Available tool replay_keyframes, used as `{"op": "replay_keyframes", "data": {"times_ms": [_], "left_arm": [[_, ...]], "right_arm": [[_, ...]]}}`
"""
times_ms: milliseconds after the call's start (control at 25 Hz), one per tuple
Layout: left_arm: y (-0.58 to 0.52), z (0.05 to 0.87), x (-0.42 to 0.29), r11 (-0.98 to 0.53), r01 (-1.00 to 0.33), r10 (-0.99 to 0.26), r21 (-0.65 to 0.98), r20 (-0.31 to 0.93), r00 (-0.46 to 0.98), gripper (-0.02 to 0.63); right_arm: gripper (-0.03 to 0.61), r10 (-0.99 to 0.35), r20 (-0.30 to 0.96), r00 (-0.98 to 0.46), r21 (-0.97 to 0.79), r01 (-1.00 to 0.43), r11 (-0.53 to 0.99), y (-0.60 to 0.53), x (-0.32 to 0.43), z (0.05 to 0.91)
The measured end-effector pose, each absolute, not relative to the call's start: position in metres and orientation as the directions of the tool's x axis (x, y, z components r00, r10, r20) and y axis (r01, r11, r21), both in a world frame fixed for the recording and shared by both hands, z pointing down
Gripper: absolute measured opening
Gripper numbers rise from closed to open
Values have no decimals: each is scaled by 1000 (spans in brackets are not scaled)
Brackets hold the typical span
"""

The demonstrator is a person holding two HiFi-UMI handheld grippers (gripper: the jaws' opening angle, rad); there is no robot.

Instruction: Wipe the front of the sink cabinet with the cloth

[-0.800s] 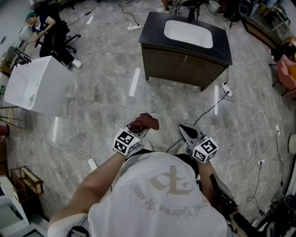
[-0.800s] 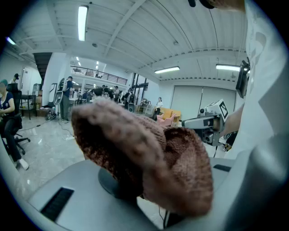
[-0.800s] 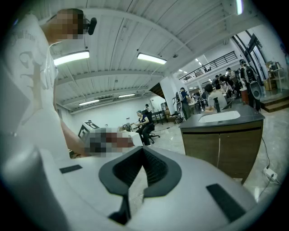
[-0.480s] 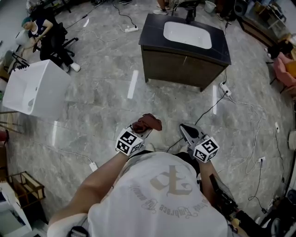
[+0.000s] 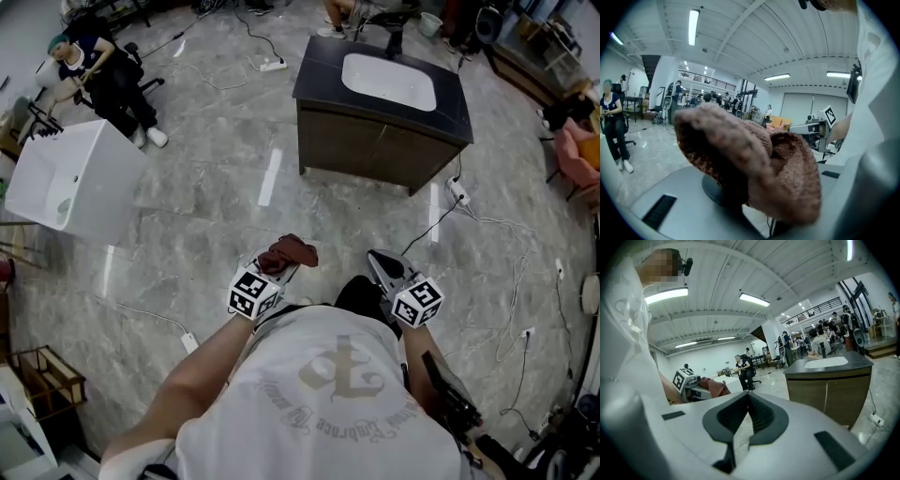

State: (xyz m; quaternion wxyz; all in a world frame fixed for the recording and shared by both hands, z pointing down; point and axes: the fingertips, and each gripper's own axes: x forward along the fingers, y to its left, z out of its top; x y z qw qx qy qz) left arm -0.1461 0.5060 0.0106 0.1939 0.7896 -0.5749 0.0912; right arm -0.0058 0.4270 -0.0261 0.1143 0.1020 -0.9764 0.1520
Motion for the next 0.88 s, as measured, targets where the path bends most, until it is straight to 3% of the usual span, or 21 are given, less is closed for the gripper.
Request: {"op": "replay_keyframes", "data": {"times_ms": [520, 880], "left_arm": [[469, 30, -198, -152, -967, -888, 207, 401, 225, 123], [346, 24, -207, -221, -949, -856, 224, 422, 299, 123]], "right_arm": [[12, -61, 246, -967, -313, -139, 939, 368, -75, -7], [12, -53, 245, -968, -341, -137, 930, 265, -92, 2]]}}
